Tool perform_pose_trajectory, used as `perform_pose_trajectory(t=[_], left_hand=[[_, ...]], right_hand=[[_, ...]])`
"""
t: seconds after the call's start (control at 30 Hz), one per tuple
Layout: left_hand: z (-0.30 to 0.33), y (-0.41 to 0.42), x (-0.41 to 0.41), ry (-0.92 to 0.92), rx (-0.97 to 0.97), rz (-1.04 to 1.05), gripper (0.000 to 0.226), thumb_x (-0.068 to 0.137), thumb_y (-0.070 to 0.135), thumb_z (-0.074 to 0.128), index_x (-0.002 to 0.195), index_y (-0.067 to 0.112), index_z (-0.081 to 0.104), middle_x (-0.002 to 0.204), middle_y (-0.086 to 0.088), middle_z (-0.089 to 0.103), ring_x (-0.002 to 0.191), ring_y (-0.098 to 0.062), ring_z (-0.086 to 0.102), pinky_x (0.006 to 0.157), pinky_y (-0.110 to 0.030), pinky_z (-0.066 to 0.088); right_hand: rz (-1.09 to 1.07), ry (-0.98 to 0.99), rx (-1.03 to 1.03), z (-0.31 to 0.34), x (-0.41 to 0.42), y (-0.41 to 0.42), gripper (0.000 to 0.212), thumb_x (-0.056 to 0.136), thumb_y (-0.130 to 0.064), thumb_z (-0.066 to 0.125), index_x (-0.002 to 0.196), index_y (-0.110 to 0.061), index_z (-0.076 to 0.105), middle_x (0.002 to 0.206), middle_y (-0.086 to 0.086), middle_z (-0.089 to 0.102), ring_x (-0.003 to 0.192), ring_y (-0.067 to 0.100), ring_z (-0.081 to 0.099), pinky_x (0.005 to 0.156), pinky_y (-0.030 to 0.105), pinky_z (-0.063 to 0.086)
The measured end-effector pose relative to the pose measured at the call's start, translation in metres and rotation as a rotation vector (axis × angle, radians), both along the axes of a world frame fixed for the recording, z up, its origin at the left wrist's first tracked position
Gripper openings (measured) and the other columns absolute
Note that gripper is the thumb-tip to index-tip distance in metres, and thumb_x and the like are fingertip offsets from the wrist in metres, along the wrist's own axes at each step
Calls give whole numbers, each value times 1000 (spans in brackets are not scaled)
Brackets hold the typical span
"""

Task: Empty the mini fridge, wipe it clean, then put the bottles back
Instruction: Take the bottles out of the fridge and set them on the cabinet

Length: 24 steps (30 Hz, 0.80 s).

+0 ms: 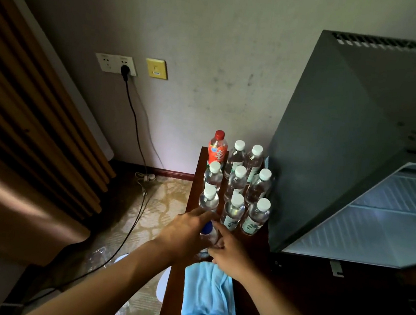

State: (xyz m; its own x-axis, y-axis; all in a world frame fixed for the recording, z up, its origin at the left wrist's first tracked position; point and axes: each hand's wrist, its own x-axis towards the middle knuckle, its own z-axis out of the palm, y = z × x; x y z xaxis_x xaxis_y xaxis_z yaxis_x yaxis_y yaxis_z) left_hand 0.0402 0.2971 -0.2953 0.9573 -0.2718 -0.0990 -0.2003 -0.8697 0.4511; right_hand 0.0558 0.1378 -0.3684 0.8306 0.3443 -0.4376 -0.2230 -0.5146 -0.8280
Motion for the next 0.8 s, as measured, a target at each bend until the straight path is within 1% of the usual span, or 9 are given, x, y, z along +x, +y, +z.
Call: perform_pose_trajectory(t=[0.07, 0.17, 0.23, 0.33, 0.43, 0.5, 0.6, 0.7, 0.8], left_hand=[[-1, 1, 0, 0, -1, 0, 58, 94, 38, 64, 146, 25, 42, 139, 1, 50, 111, -22, 59, 78, -18, 35], [-1, 3, -1, -6, -10, 2, 58, 93, 36, 65, 146, 26, 43, 138, 1, 51, 110, -21, 59, 80, -21, 40], [0, 3, -2, -12, -17, 7, 58, 93, 36, 66, 145, 25, 44, 136, 1, 52, 108, -22, 59, 82, -25, 45], [-1, 3, -2, -17, -22, 12, 58, 92, 38, 66, 144, 25, 44, 135, 0, 52, 106, -23, 60, 79, -24, 44], [-3, 3, -3, -17, -21, 11, 59, 92, 38, 66, 144, 25, 44, 136, 0, 51, 107, -23, 59, 77, -20, 39], [-3, 3, -2, -19, -22, 12, 59, 91, 37, 67, 144, 24, 44, 137, 1, 50, 108, -22, 59, 77, -18, 37], [-3, 2, 1, -30, -16, 12, 55, 92, 35, 67, 142, 23, 47, 137, 1, 51, 109, -21, 59, 77, -17, 37], [-3, 2, 2, -18, -14, 13, 51, 93, 34, 66, 139, 23, 49, 136, 0, 51, 108, -21, 59, 78, -18, 40], [-3, 3, 3, -13, -27, 26, 46, 92, 32, 67, 135, 23, 51, 134, 0, 52, 106, -20, 58, 78, -19, 42]], right_hand=[[2, 0, -17, -4, 2, 1, 68, 88, -3, 60, 134, -48, 39, 65, -26, 58, 58, -18, 56, 54, 8, 43], [6, -5, 0, -6, 2, 2, 69, 87, -4, 61, 115, -63, 38, 63, -42, 54, 59, -19, 56, 52, 6, 43], [-5, -2, 22, -6, 1, 3, 72, 86, -6, 61, 102, -73, 41, 66, -45, 54, 59, -21, 55, 52, 4, 42], [-17, -20, 33, -4, -1, 4, 81, 85, -7, 62, 94, -83, 37, 67, -46, 53, 60, -22, 55, 51, 4, 41], [11, -62, 15, 0, -2, 3, 73, 85, -9, 65, 100, -75, 39, 65, -48, 51, 62, -25, 52, 50, 0, 38], [6, -74, 9, 1, -3, 3, 64, 85, -13, 67, 107, -67, 40, 62, -45, 52, 61, -23, 52, 50, 1, 38], [-17, -83, -1, 0, -3, 4, 60, 85, -19, 68, 124, -57, 42, 57, -25, 57, 54, -9, 54, 50, 8, 40], [-2, -103, -27, -2, -3, 6, 61, 85, -24, 66, 133, -52, 40, 54, -20, 56, 50, -7, 52, 48, 9, 39], [-17, -114, -89, -4, -1, 7, 64, 84, -30, 68, 137, -50, 37, 55, -10, 51, 49, -3, 50, 51, 14, 41]])
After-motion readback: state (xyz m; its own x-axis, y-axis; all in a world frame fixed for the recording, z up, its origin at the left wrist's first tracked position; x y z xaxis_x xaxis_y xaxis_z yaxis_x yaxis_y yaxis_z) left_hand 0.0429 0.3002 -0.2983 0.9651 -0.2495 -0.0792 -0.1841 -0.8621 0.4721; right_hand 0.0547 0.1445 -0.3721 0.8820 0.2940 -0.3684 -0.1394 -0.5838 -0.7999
